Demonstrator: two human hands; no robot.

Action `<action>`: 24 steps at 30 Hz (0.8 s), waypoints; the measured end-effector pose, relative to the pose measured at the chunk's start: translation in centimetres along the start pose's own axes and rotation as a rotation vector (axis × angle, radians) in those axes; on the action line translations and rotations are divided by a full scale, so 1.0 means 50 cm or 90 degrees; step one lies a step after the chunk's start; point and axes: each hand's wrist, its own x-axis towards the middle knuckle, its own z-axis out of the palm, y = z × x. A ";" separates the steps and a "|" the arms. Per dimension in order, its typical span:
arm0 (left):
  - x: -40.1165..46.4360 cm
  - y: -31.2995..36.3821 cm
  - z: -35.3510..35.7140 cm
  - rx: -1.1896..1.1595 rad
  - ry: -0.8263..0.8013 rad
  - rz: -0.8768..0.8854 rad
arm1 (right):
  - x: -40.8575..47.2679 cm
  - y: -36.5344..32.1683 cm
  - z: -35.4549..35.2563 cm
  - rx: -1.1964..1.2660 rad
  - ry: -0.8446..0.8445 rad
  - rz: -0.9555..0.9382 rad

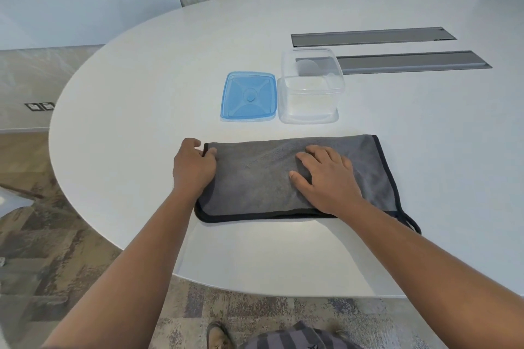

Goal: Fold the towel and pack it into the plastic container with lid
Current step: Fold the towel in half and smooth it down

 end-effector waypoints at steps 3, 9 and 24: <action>0.014 0.002 -0.007 0.005 0.020 0.025 | 0.000 0.001 -0.001 -0.003 0.001 -0.001; 0.022 0.002 -0.005 0.046 0.039 0.056 | 0.001 0.001 0.001 -0.004 -0.001 -0.001; -0.019 0.018 -0.045 0.166 -0.163 0.061 | 0.000 0.000 0.001 0.004 0.011 0.006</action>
